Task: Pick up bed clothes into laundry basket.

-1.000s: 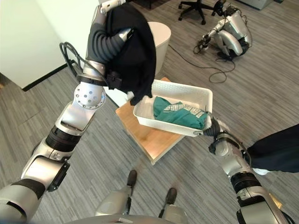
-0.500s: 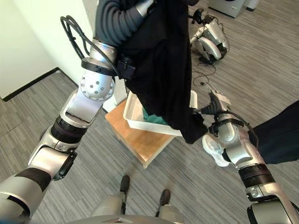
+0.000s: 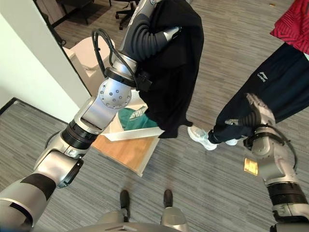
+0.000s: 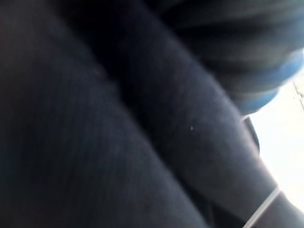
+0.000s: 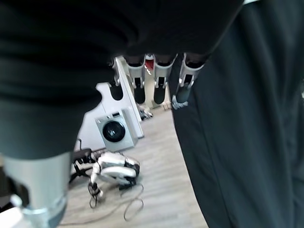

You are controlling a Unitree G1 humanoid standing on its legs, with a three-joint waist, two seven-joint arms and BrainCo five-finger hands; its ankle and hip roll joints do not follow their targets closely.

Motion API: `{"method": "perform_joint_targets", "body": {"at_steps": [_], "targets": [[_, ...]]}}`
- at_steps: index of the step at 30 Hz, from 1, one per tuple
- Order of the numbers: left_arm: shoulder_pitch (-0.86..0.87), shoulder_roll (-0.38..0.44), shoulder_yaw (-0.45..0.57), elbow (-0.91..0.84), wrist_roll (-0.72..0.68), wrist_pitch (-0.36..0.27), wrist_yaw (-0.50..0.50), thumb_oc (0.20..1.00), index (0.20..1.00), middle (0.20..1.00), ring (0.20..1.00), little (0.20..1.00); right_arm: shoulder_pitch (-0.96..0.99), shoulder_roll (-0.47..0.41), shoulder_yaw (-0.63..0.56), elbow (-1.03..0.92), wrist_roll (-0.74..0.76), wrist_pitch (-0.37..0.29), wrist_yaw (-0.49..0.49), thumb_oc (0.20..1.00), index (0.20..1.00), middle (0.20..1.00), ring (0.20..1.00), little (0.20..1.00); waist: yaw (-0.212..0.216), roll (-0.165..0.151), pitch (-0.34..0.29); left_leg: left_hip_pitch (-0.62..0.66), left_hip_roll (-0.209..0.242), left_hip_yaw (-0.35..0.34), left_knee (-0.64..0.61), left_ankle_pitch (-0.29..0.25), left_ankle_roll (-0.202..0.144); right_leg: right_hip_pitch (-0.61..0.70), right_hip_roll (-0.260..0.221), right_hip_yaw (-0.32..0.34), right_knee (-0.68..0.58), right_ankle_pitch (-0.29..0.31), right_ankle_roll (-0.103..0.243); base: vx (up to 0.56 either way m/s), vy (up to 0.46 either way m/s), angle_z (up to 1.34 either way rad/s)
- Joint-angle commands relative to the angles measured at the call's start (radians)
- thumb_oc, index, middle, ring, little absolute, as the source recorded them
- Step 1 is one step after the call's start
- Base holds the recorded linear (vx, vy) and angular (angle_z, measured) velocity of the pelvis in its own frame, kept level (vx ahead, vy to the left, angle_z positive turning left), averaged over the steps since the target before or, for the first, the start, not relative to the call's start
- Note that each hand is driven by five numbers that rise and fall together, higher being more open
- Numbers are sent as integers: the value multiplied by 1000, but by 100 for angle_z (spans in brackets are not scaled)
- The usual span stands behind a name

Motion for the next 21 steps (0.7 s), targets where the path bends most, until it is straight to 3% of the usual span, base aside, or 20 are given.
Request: {"method": "perform_joint_targets", "body": {"at_steps": [1, 4, 8, 13, 21], "targets": [[-236, -15, 15, 138, 60, 0, 55, 200, 200, 200, 200, 200, -54, -30, -5, 5, -15, -9, -34, 1000, 1000, 1000, 1000, 1000, 26, -8, 3, 46, 79, 12, 5, -64, -54, -3, -33, -56, 14, -50, 101, -34, -2, -16], [-302, 41, 34, 184, 67, 17, 76, 200, 200, 200, 200, 200, -13, -13, -16, 85, 21, 2, -40, 1000, 1000, 1000, 1000, 1000, 23, -20, 6, 33, 85, 20, 5, -64, -55, -17, -31, -58, 14, -49, 101, -15, -5, -11], [-381, 55, 40, 232, 60, 27, 89, 200, 200, 200, 200, 200, 11, -13, -32, 146, 50, 1, -45, 1000, 1000, 1000, 1000, 1000, 17, -23, -2, 29, 83, 9, 5, -66, -55, -15, -32, -67, 14, -53, 100, 32, 17, -5], [-543, 128, -5, 327, 57, 47, 103, 200, 200, 200, 200, 200, 15, 1, 6, 229, 78, 2, -19, 1000, 1000, 1000, 1000, 1000, 10, -25, -24, 39, 80, 11, 5, -73, -55, -4, -34, -68, 14, -52, 105, 54, 36, 3], [-622, 170, -40, 382, 25, 57, 114, 200, 200, 200, 200, 200, 31, 52, 61, 275, 87, -6, -3, 1000, 1000, 1000, 1000, 1000, 11, -38, -31, 45, 74, 10, 5, -79, -52, 0, -36, -70, 14, -50, 110, 19, 17, 4]]}}
